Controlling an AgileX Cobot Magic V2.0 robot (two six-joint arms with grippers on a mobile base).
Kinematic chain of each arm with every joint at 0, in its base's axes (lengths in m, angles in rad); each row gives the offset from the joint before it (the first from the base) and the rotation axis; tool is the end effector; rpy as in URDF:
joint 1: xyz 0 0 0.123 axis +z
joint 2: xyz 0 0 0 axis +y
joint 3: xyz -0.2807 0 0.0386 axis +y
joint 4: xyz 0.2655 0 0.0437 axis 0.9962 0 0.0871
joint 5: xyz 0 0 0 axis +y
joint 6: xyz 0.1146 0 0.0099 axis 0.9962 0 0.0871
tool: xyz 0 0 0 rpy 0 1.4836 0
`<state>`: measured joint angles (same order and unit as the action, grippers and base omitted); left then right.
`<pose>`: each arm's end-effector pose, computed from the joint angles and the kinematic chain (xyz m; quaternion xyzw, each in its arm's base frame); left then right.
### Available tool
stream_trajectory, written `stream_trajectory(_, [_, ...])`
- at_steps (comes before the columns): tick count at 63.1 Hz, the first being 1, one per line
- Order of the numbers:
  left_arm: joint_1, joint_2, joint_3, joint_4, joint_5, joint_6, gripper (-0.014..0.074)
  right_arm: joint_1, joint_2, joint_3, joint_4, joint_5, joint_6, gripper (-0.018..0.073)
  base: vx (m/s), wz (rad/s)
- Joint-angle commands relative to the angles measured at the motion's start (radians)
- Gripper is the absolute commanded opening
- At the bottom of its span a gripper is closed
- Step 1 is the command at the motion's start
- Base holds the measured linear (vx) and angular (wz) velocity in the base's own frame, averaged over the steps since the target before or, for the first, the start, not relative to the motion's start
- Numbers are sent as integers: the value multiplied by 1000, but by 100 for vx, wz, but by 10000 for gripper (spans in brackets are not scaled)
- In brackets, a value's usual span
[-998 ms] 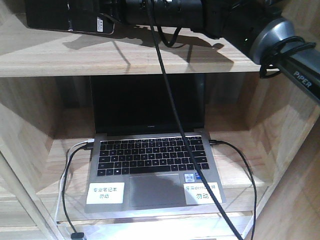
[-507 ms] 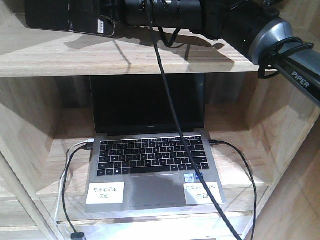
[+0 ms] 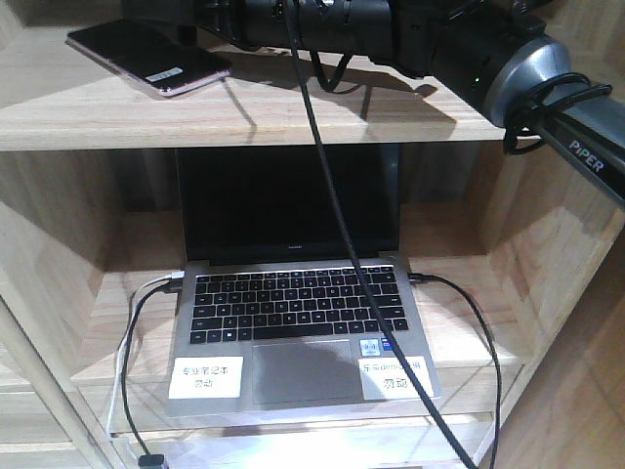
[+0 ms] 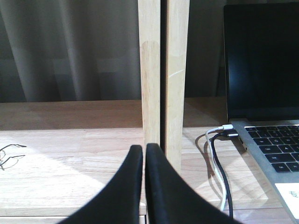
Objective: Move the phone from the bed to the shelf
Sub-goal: 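Lower the phone onto the upper shelf and open the right gripper, then withdraw the open right gripper back from the upper shelf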
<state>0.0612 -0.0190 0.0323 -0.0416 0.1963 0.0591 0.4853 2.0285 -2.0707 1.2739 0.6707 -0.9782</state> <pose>0.0987 0.0051 0.1823 -0.0134 0.7489 0.0233 0.6622 0.4228 0.3004 0.4035 -0.3012 0.6700 0.4379 0.5183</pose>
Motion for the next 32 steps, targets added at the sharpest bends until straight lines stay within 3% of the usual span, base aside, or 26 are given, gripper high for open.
stream_trajectory(1, [0, -8, 7, -9, -70, 0, 1, -5, -56, -34, 44, -31, -2, 685, 0, 0])
stream_trajectory(19, [0, -8, 7, -9, -70, 0, 1, -6, -86, -34, 30, -26, 7, 622, 0, 0])
stream_trajectory(32, [0, -8, 7, -9, -70, 0, 1, -6, -136, -34, -42, -25, 109, 460, 0, 0])
